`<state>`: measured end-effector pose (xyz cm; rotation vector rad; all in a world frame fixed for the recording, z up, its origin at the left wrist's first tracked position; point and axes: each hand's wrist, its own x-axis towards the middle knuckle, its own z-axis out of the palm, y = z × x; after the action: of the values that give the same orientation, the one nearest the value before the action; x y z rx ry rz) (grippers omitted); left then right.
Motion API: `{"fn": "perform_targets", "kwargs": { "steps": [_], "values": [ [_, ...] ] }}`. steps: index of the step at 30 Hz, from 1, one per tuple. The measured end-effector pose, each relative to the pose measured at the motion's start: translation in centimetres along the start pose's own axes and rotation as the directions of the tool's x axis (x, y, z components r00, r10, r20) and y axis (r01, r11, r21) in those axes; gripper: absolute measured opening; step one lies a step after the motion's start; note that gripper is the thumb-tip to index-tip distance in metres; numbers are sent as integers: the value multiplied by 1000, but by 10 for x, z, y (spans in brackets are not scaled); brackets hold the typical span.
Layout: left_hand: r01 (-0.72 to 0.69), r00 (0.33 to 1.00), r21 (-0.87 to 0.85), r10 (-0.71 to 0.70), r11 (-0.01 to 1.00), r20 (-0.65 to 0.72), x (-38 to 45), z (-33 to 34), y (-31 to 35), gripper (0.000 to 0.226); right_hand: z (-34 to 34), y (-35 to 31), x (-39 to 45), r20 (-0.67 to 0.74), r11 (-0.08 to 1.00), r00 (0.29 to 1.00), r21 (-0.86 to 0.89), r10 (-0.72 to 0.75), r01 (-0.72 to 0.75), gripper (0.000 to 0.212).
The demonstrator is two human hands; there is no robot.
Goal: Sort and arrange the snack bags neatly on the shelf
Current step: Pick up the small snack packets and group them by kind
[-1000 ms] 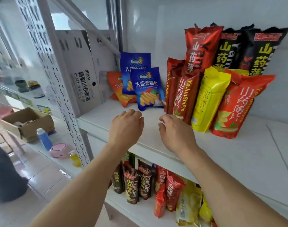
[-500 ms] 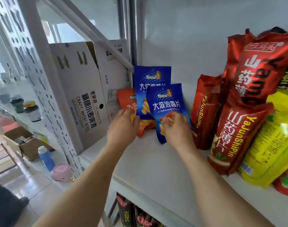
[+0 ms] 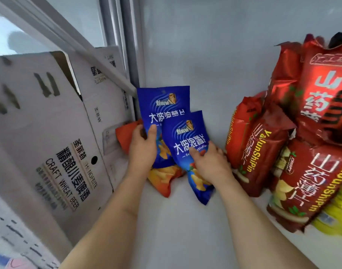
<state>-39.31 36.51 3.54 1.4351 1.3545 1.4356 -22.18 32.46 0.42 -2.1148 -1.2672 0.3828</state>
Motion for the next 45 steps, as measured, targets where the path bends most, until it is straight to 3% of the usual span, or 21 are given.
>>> {"fn": "perform_targets", "kwargs": {
  "steps": [5, 8, 10, 13, 15, 18, 23, 30, 33, 37, 41, 43, 45],
  "values": [
    [99, 994, -264, -81, 960, 79, 17, 3, -7, 34, -5, -1, 0, 18, 993, 999, 111, 45, -46, 92],
    [250, 965, -491, -173, 835, 196, 13, 4, -6, 36, -7, -2, 2, 26, 968, 998, 243, 50, -55, 76],
    [337, 940, -553, -235, 762, 248, 12, 2, -4, 41, -6, -2, 4, -5, 940, 1000, 341, 30, -26, 64],
    [379, 922, -558, -249, 739, 297, 7, -1, 2, 48, -6, -5, 2, -42, 893, 999, 450, -3, 21, 37],
    [382, 917, -550, -232, 743, 324, 3, -5, 4, 54, -5, -7, -1, -43, 862, 999, 506, 4, 19, 32],
    [372, 909, -545, -175, 751, 379, -2, -9, 4, 58, 0, -7, -2, -31, 839, 999, 544, 14, 5, 32],
    [313, 896, -513, -69, 800, 439, -7, -16, 5, 46, -9, -9, -10, 64, 777, 998, 629, -16, -28, 39],
    [345, 896, -484, -130, 804, 424, -10, -15, 7, 44, -17, -3, -14, 139, 658, 990, 747, -19, -92, 55],
    [351, 894, -455, -149, 819, 422, -13, -13, 7, 39, -21, 2, -18, 225, 632, 973, 760, -43, -148, 45],
    [256, 935, -409, -118, 876, 333, -17, -10, 5, 35, -27, 9, -22, 256, 579, 966, 791, -24, -195, 26],
    [9, 1000, -138, -7, 990, 11, -9, -11, -13, 37, -28, 20, -24, 216, 593, 976, 783, 26, -188, 20],
    [-3, 995, 57, 9, 998, -102, -4, -12, -22, 39, -28, 24, -25, 212, 608, 976, 770, 42, -194, 20],
    [71, 986, 156, -45, 985, -163, -1, -10, -28, 55, -28, 27, -27, 217, 616, 975, 762, 49, -200, 19]
  ]
}}
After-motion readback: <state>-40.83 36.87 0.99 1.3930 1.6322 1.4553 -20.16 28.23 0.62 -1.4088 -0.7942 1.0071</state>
